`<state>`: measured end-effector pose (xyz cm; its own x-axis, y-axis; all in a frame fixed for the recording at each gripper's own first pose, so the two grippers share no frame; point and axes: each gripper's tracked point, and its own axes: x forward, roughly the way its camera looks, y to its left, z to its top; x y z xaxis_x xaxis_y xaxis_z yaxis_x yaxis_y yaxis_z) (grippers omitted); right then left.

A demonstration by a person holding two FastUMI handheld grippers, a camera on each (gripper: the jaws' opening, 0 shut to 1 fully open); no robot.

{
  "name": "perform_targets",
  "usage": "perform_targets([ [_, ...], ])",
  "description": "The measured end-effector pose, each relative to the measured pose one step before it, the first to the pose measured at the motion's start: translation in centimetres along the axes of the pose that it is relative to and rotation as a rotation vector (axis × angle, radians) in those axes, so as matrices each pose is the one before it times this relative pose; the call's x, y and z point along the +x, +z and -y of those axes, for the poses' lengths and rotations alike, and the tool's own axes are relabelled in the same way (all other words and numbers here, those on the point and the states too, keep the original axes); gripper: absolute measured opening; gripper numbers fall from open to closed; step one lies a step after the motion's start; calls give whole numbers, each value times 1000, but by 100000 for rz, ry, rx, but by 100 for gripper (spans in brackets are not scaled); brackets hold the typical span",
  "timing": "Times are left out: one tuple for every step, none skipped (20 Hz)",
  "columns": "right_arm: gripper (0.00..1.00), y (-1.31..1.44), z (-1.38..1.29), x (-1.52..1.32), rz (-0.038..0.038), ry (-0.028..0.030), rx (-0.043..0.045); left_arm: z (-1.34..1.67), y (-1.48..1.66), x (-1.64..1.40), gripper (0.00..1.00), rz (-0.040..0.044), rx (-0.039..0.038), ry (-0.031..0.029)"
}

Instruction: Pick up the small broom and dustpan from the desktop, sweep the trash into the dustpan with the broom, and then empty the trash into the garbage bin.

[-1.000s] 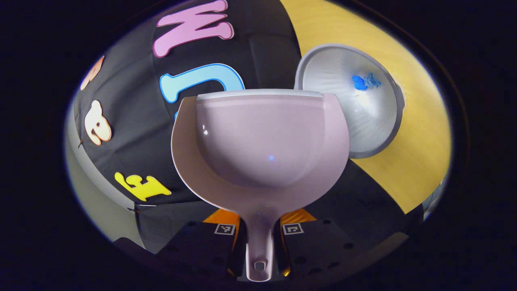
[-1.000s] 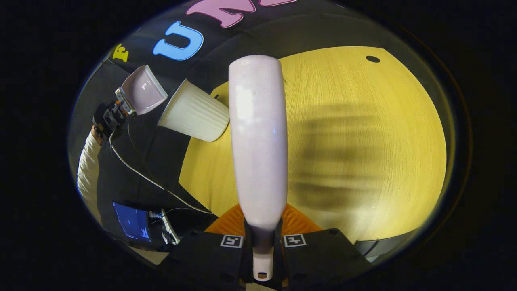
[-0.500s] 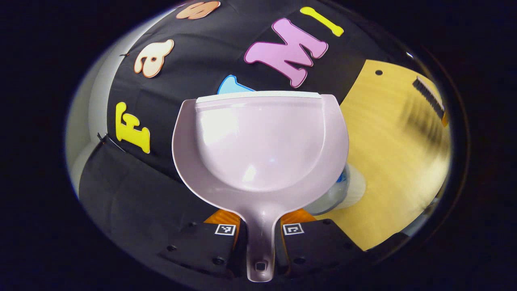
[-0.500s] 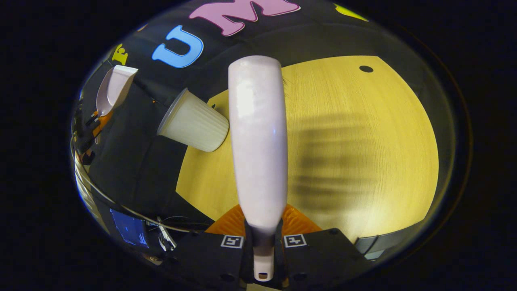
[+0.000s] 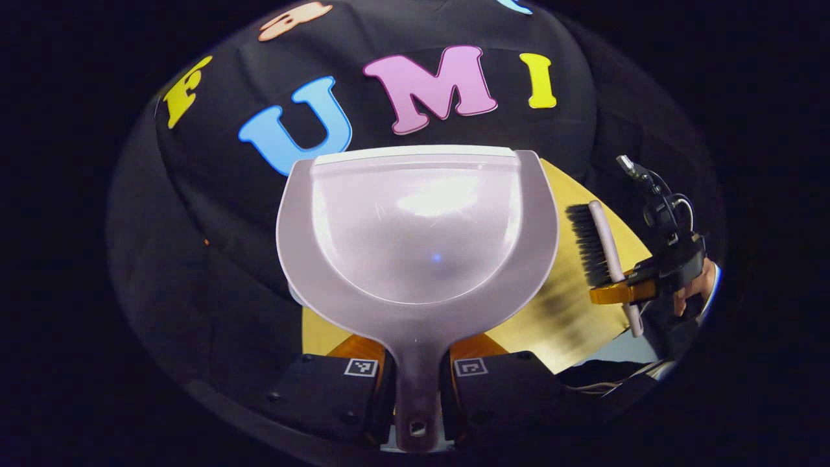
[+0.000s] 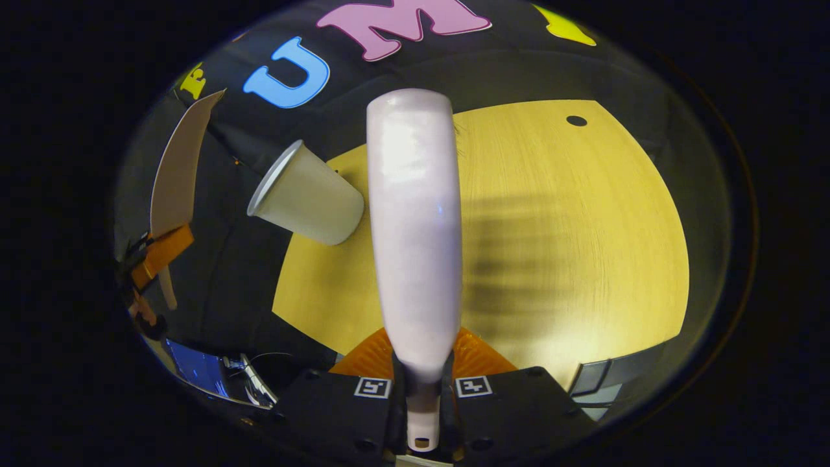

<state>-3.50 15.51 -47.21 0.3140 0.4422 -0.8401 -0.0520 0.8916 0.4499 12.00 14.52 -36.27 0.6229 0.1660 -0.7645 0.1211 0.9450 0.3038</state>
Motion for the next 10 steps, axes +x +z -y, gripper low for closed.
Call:
perform_targets([
  [21, -263, 320, 459, -1130, -3475, 295, 1240, -1139, 1241, 27, -1798, -594, -511],
  [22, -261, 141, 427, -1375, -3095, 431, 1666, -1150, 1438, 26, -3123, 136, -2166],
  [22, -183, 115, 336, -1411, -2496, 180, 1894, -924, 1578, 26, -3622, -1878, -4211],
  [22, -245, 299, 364, -2606, -3133, 172, 1572, -698, 1493, 27, -4657, -3253, -3789],
  [22, -237, 112, 1, -3335, -2490, 452, 1402, -351, 1757, 27, -4131, -3387, -3346],
  [22, 118, -136, 209, -1154, -1638, 651, 793, -596, 1771, 27, -3089, -2652, -1674],
  [22, -41, 384, 337, -2308, -3009, -433, 301, -431, 1475, 27, -3114, -996, 695],
  [22, 149, 123, 420, -2307, -2773, 162, 207, -706, 993, 27, -3101, -1504, 1881],
  [22, 170, -188, 542, -2052, -2009, 142, 97, -280, 1140, 27, -2895, -1139, 292],
  [22, 53, 311, 702, -2661, -3307, -1198, 116, -558, 1340, 27, -3365, -1616, -1454],
])
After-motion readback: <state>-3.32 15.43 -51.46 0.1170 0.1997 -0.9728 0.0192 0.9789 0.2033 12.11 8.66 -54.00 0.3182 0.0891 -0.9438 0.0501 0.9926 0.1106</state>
